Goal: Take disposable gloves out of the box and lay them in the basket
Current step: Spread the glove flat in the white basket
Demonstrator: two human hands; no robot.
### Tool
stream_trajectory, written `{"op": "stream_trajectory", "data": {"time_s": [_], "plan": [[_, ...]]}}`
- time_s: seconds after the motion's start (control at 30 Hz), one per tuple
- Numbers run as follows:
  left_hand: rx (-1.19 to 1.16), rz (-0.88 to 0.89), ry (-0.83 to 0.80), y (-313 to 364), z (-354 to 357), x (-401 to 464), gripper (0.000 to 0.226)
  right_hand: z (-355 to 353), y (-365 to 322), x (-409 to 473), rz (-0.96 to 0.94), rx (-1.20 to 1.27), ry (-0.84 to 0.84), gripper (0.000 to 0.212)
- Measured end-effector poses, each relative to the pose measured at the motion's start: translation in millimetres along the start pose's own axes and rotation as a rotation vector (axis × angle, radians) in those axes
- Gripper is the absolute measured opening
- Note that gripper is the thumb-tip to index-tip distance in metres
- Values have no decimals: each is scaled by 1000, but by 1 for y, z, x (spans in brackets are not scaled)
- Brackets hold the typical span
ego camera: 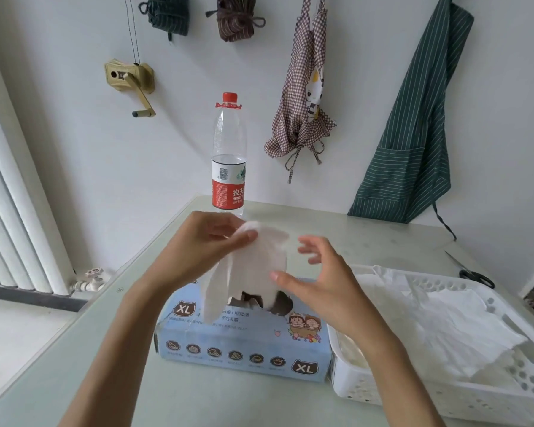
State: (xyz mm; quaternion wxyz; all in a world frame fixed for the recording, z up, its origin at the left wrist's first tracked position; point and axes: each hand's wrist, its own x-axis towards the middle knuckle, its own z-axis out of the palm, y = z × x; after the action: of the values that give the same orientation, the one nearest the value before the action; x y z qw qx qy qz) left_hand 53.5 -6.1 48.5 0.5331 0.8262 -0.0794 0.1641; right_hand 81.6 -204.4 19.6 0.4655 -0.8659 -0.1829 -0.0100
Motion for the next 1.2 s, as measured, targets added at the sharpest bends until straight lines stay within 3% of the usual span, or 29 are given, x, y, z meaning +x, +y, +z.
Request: {"op": "stream_trajectory", "data": {"time_s": [0.1, 0.17, 0.27, 0.37, 0.47, 0.6, 0.67, 0.77, 0.87, 0.97, 1.07, 1.2], "plan": [[-103, -41, 224, 4, -1, 2, 14, 4, -4, -5, 44, -76, -64, 78], [-159, -76, 274, 4, -1, 2, 13, 10, -8, -8, -18, -65, -103, 89], [-178, -119, 218, 5, 1, 2, 13, 17, -13, -9, -102, -52, -76, 105], [-205, -133, 75, 4, 2, 2, 20, 8, -18, -5, 61, 290, -143, 118], [-278, -108, -116, 2, 3, 0, 25, -4, -11, 3, 170, 615, -142, 98], [-318, -90, -236, -2, 4, 0, 28, -8, 2, 9, 166, 680, -274, 58], [-302, -94, -264, -5, 3, 0, 32, -11, 2, 8, 152, 662, -259, 44], [-222, -141, -169, -10, 4, 3, 26, -18, 3, 9, 122, 530, -100, 34], [79, -163, -30, -21, 6, 7, 20, -26, 1, 8, 29, 504, 35, 13], [351, -111, -59, -27, 3, 6, 51, -28, -2, 6, -83, 424, 22, 11], [269, 30, -262, -17, 2, 2, 90, -25, -4, 4, -188, 220, -77, 13], [158, 56, -453, -7, 11, -1, 77, -26, -13, -3, -235, 62, -218, 13]]}}
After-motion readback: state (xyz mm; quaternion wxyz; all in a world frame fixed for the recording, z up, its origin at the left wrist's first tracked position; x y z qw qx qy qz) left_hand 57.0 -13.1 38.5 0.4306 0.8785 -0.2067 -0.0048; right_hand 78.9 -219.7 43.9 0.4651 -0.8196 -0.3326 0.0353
